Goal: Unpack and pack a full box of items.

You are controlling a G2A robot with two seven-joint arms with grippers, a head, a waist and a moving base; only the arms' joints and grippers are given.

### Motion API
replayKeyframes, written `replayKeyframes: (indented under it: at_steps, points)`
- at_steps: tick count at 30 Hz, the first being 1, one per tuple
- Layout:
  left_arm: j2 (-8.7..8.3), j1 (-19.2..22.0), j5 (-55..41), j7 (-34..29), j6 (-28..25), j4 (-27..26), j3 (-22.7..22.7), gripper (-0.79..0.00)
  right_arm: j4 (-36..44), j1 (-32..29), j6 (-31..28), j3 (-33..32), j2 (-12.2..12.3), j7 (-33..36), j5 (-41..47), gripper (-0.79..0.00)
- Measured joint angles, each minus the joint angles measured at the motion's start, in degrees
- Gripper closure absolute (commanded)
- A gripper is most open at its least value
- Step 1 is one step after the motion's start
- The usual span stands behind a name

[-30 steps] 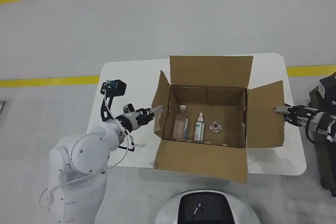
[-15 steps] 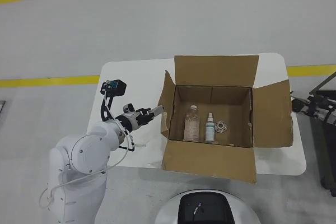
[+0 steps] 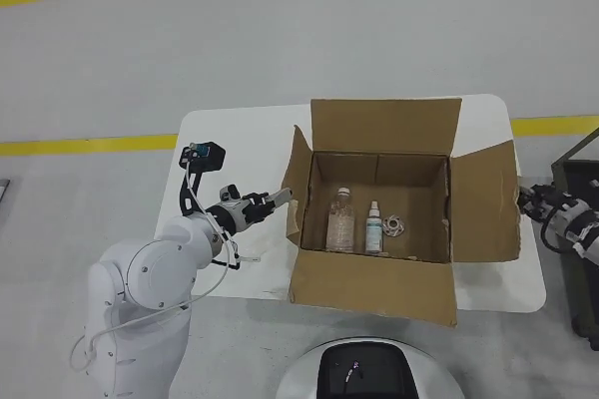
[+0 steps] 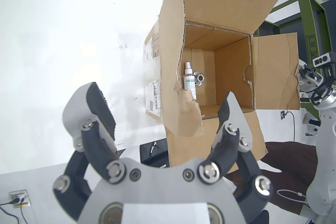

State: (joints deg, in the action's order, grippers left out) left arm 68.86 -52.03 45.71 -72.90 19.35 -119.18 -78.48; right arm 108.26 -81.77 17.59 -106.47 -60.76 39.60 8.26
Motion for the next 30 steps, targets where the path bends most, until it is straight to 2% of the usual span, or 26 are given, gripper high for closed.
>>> replayKeyframes:
  at_steps: [6, 10, 12, 13, 14, 15, 16, 22, 26, 30]
  points:
    - [0.0, 0.0, 0.0, 0.0, 0.0, 0.0, 0.0, -0.785, 0.89, 4.39, -2.87, 5.26, 0.14, 3.99, 1.92, 0.0]
    - [0.0, 0.0, 0.0, 0.0, 0.0, 0.0, 0.0, -0.785, -0.16, 7.74, -2.1, 10.33, 0.7, 10.47, -3.47, 0.0]
    - [0.0, 0.0, 0.0, 0.0, 0.0, 0.0, 0.0, -0.656, -0.97, 9.5, -1.36, 13.02, 0.84, 11.88, -4.84, 0.0]
    - [0.0, 0.0, 0.0, 0.0, 0.0, 0.0, 0.0, -0.554, -1.24, 10.12, -0.66, 14.11, 0.89, 12.19, -5.99, 0.0]
    - [0.0, 0.0, 0.0, 0.0, 0.0, 0.0, 0.0, -0.314, -1.55, 10.9, 0.31, 15.43, 0.91, 12.52, -7.45, 0.0]
    - [0.0, 0.0, 0.0, 0.0, 0.0, 0.0, 0.0, -0.135, -1.77, 11.43, 0.96, 16.33, 0.93, 12.74, -8.36, 0.0]
    - [0.0, 0.0, 0.0, 0.0, 0.0, 0.0, 0.0, 0.0, -1.94, 11.93, 1.53, 17.2, 0.99, 13.03, -9.47, 0.0]
    - [0.0, -0.05, -0.03, 0.05, -0.01, 0.03, -0.02, 0.0, -2.86, 14.53, 4.03, 20.68, 1.27, 14.35, -13.99, 0.0]
    - [0.01, -1.81, -1.32, 4.36, -0.31, 0.51, -0.64, 0.0, -2.86, 15.06, 4.75, 20.65, 1.4, 13.76, -13.95, 0.0]
    - [-0.16, -2.33, -2.12, 5.75, -2.6, 0.9, -0.48, 0.0, -2.15, 14.69, 5.11, 19.49, 1.59, 13.12, -13.33, 0.0]
